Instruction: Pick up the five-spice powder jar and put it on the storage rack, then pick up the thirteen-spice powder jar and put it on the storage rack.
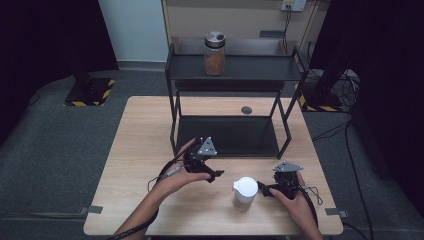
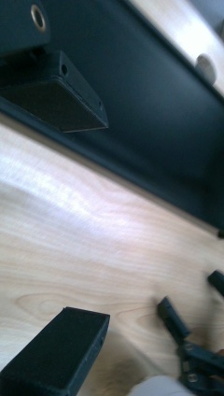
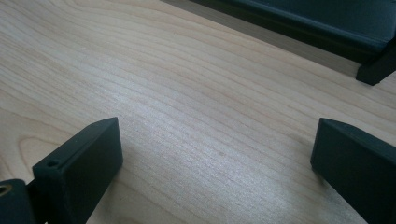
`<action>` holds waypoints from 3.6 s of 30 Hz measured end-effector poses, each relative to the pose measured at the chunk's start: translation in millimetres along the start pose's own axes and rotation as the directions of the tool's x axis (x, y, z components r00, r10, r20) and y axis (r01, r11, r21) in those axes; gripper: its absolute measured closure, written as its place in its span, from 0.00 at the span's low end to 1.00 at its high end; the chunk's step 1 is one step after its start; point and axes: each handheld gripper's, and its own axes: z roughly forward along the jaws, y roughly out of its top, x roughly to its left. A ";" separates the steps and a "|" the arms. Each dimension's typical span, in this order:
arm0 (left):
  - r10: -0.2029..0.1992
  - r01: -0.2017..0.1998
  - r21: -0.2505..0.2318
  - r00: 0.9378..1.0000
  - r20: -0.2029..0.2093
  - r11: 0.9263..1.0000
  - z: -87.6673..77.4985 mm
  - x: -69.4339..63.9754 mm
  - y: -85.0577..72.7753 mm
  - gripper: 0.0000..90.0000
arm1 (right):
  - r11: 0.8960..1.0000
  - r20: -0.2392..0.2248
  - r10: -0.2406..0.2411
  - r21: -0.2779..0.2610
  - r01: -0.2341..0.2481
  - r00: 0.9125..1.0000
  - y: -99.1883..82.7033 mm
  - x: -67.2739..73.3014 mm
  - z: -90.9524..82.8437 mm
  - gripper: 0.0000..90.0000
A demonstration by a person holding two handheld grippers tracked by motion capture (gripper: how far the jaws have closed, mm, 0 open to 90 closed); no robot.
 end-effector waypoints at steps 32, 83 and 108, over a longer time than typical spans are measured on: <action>-0.082 0.081 0.103 0.997 -0.003 0.991 7.6 -20.8 -72.6 0.06 | 1.000 0.001 0.001 0.000 -0.001 1.000 -0.1 0.3 0.0 0.03; -0.408 0.426 -0.022 0.848 -0.339 0.904 -52.0 -22.3 -146.3 0.03 | 1.000 0.003 0.005 -0.001 -0.005 1.000 -0.4 1.0 -0.3 0.03; -0.410 0.429 -0.020 0.846 -0.341 0.903 -51.8 -22.3 -145.8 0.02 | 1.000 0.015 0.018 -0.002 -0.018 1.000 -0.8 3.9 -0.9 0.05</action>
